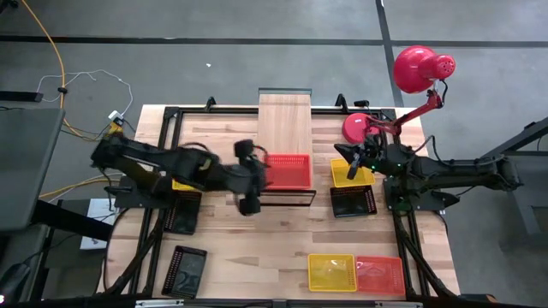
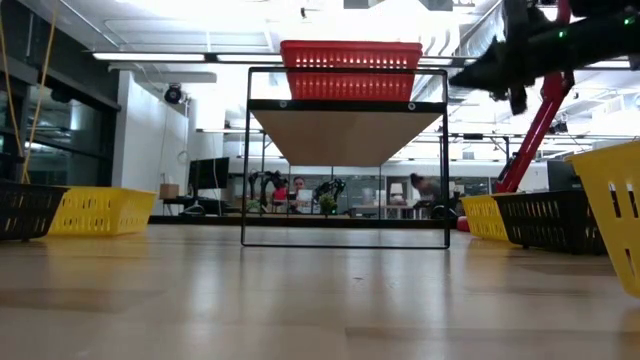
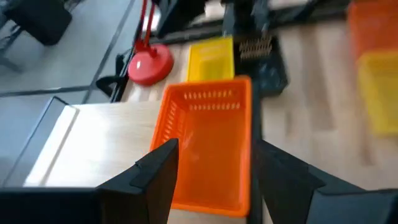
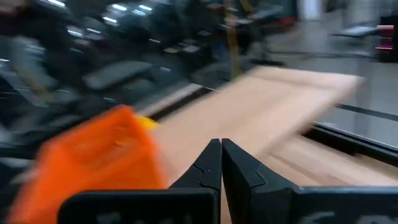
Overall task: Stack baskets on shelf by color
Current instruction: Stack the orange bin on the orange bins on the shelf
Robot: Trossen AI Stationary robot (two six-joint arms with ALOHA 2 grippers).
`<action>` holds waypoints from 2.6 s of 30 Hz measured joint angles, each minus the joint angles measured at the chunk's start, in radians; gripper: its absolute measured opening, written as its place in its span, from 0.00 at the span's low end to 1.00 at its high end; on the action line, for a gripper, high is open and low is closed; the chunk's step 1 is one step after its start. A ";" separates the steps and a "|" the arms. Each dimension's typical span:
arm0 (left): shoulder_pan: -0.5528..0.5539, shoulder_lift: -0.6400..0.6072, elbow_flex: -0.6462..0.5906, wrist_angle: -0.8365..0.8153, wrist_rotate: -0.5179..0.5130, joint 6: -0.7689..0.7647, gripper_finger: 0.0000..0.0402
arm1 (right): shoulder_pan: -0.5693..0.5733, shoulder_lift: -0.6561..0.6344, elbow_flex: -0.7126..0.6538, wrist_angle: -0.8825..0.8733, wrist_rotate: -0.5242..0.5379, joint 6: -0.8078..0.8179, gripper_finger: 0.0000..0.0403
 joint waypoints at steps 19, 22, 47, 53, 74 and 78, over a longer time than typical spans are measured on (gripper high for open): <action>-0.132 -0.727 -1.012 1.004 0.015 -0.012 0.48 | 0.352 0.011 0.118 0.032 -0.034 -0.181 0.41; -0.132 -0.779 -1.072 1.046 0.014 -0.004 0.48 | 0.415 0.047 0.241 -0.222 0.002 -0.125 0.47; -0.132 -0.735 -1.215 1.043 -0.030 -0.157 0.48 | 0.753 0.641 0.639 -1.122 -0.360 0.795 0.49; -0.132 -0.692 -1.215 1.048 -0.039 -0.163 0.48 | 0.795 0.720 0.639 -1.197 -0.384 0.804 0.49; -0.132 -0.636 -1.215 1.070 -0.054 -0.186 0.48 | 1.030 0.878 0.639 -1.082 -0.488 0.945 0.49; -0.132 -0.636 -1.215 1.070 -0.055 -0.186 0.48 | 1.055 0.916 0.639 -1.090 -0.484 0.946 0.49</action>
